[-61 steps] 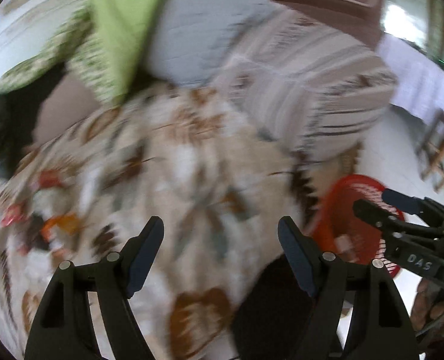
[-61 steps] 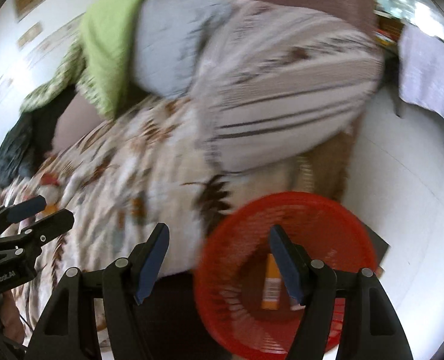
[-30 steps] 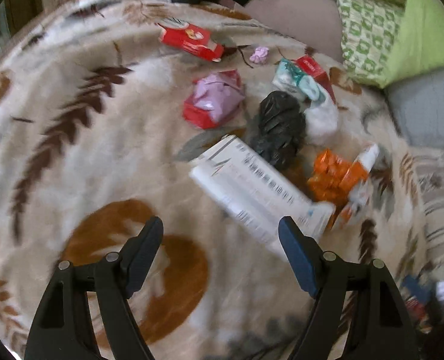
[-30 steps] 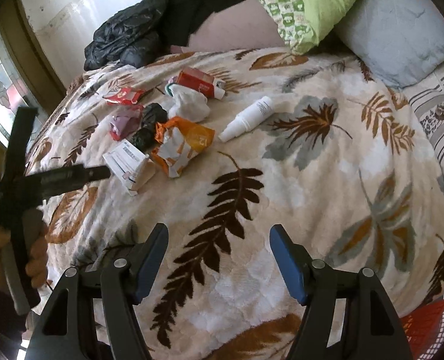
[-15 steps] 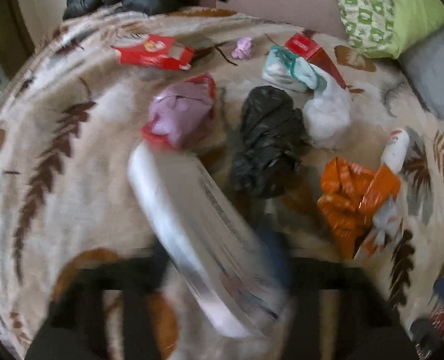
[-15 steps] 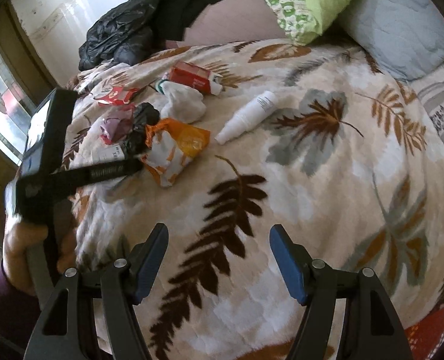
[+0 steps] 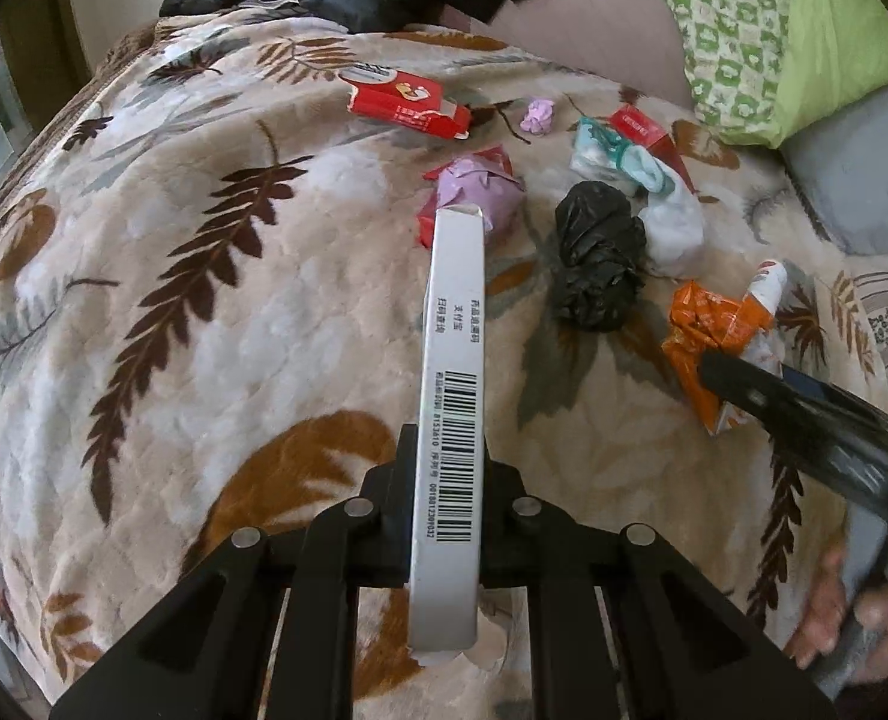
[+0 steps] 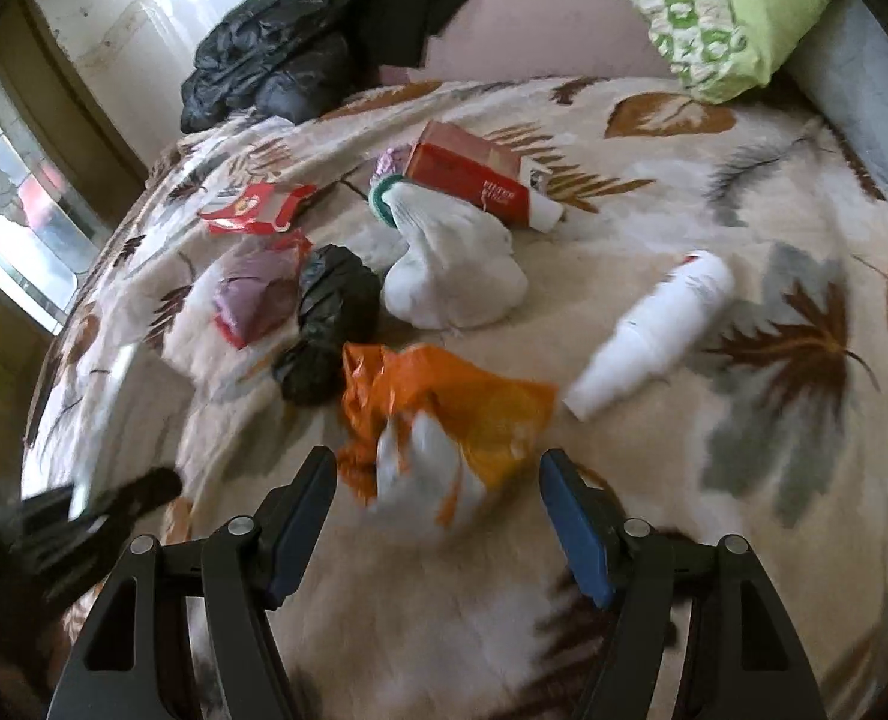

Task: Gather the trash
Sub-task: 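Grasp the long white box with the left gripper while the right grasps the orange bag, then carry both items over the red basket and open both grippers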

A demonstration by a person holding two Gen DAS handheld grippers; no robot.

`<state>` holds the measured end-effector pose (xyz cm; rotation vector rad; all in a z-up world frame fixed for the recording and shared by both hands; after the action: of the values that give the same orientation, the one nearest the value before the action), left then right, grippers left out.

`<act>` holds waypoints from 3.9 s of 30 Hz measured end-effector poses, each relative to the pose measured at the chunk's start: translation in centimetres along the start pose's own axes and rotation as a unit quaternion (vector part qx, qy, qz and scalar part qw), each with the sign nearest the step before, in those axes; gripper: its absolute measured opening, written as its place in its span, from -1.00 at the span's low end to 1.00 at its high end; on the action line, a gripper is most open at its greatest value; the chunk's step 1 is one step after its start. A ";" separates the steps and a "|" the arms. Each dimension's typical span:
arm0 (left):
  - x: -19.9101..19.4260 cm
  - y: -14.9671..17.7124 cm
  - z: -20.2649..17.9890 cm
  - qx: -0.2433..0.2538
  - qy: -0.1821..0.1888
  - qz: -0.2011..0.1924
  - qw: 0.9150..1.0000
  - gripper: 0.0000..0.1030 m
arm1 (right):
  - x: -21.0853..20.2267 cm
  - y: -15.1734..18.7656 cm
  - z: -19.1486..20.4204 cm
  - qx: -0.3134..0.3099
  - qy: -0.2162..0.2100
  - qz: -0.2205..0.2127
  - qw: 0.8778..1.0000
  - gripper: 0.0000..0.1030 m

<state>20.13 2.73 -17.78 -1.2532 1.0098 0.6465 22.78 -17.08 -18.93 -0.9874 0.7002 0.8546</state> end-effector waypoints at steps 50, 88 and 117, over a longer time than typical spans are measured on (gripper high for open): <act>-13.9 2.6 -10.5 0.133 -0.070 -0.134 0.979 -0.75 | -18.3 10.1 -4.0 0.030 0.015 -0.103 0.994 -0.20; -15.1 4.1 -35.9 0.383 0.114 -0.152 0.904 -0.75 | -29.6 16.8 -23.0 0.236 0.135 -0.188 0.944 -0.20; -13.0 9.9 -51.1 0.477 0.255 -0.071 0.838 0.20 | -35.6 24.7 -36.2 0.403 0.187 -0.212 0.870 0.12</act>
<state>-7.48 -42.70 -10.73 -0.5697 1.4046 -0.3547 -20.39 -53.07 -14.16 -0.4941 1.0056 -0.0645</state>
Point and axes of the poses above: each gripper's, at about its wrist camera, not at the fingertips, and x roughly the way its jaws point, z to its left, y to its underside, the point moved 5 cm from there along x, roughly the way its jaws point, and after that the axes turned 12 degrees about x, right-handed, at the moved point
